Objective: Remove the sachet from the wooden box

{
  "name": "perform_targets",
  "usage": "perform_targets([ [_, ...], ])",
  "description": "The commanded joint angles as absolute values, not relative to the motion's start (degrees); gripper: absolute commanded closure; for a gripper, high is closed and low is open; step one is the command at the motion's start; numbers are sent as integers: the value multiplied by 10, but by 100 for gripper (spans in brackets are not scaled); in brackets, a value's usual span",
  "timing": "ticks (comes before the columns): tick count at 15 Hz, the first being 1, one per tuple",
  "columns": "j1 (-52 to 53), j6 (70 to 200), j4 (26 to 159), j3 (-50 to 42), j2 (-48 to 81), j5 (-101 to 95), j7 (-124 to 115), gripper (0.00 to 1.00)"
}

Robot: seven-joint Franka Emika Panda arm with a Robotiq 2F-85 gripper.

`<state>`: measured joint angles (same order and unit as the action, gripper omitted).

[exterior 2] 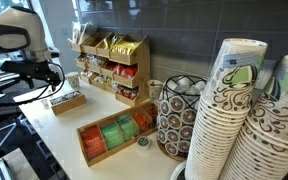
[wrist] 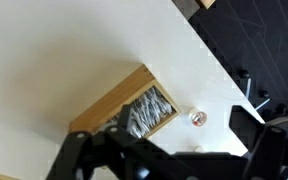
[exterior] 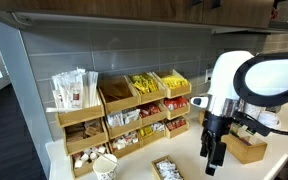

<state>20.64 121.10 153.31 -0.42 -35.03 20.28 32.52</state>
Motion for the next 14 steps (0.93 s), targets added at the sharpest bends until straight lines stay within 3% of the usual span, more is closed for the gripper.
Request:
perform_targets([
  [1, 259, 1271, 1535, 1, -299, 256, 394, 0],
  [8, 232, 1248, 1529, 9, -319, 234, 358, 0],
  [14, 305, 1302, 1537, 4, -260, 351, 517, 0],
])
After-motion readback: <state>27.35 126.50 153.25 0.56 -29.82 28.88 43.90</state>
